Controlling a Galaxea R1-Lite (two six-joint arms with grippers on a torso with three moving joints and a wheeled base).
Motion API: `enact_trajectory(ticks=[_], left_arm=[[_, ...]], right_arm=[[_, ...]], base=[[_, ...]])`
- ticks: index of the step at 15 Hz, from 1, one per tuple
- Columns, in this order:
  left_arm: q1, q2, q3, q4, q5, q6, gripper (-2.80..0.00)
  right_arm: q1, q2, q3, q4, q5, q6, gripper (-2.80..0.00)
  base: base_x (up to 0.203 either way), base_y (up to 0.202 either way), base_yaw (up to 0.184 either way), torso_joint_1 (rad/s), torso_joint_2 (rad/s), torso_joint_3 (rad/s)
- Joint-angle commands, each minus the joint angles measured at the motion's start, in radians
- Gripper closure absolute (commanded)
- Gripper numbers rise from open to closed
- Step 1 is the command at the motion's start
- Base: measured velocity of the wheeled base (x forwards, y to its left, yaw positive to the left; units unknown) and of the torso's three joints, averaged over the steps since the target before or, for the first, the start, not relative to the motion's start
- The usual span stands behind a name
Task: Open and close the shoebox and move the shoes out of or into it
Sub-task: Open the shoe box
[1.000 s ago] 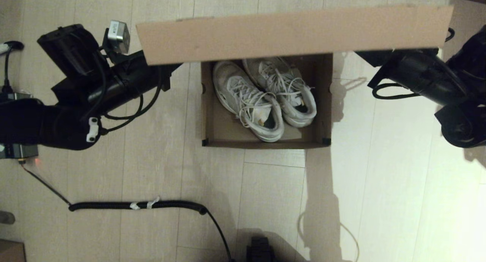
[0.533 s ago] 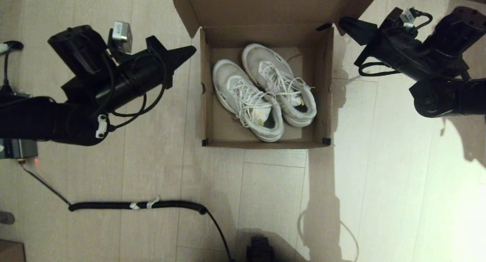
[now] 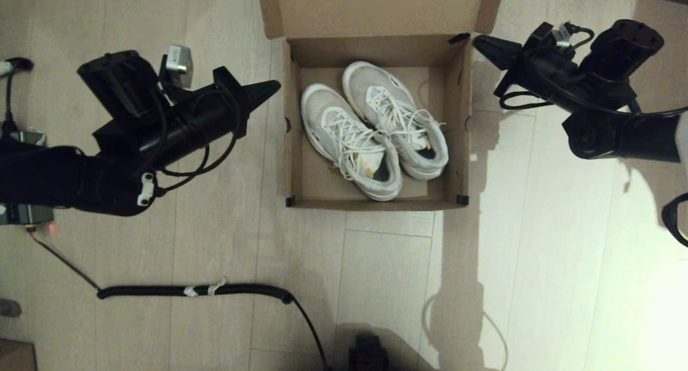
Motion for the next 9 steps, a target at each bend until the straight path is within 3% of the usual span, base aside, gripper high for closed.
enact_trajectory(ticks=[1, 5, 7, 8, 9], left_arm=[[0.002, 0.014, 0.014, -0.005, -0.002, 0.023, 0.0], [0.008, -0.004, 0.026, 0.053, 0.037, 0.057, 0.0], [0.014, -0.004, 0.019, 0.112, 0.077, 0.207, 0.0], [0.016, 0.002, 0.012, 0.146, 0.109, 0.318, 0.0], [0.017, 0.011, 0.0, 0.192, 0.145, 0.434, 0.0]], right_arm=[[-0.014, -0.048, 0.024, -0.005, 0.008, 0.01, 0.0], [-0.103, -0.219, 0.131, -0.004, 0.063, 0.047, 0.0], [-0.171, -0.256, 0.216, -0.004, 0.125, 0.013, 0.0], [-0.185, -0.269, 0.272, -0.002, 0.15, -0.059, 0.0], [-0.193, -0.281, 0.331, 0.003, 0.164, -0.183, 0.0]], base=[[0.0, 0.0, 0.0, 0.0, 0.0, 0.0], [0.0, 0.0, 0.0, 0.0, 0.0, 0.0], [0.0, 0.0, 0.0, 0.0, 0.0, 0.0], [0.0, 0.0, 0.0, 0.0, 0.0, 0.0], [0.0, 0.0, 0.0, 0.0, 0.0, 0.0]])
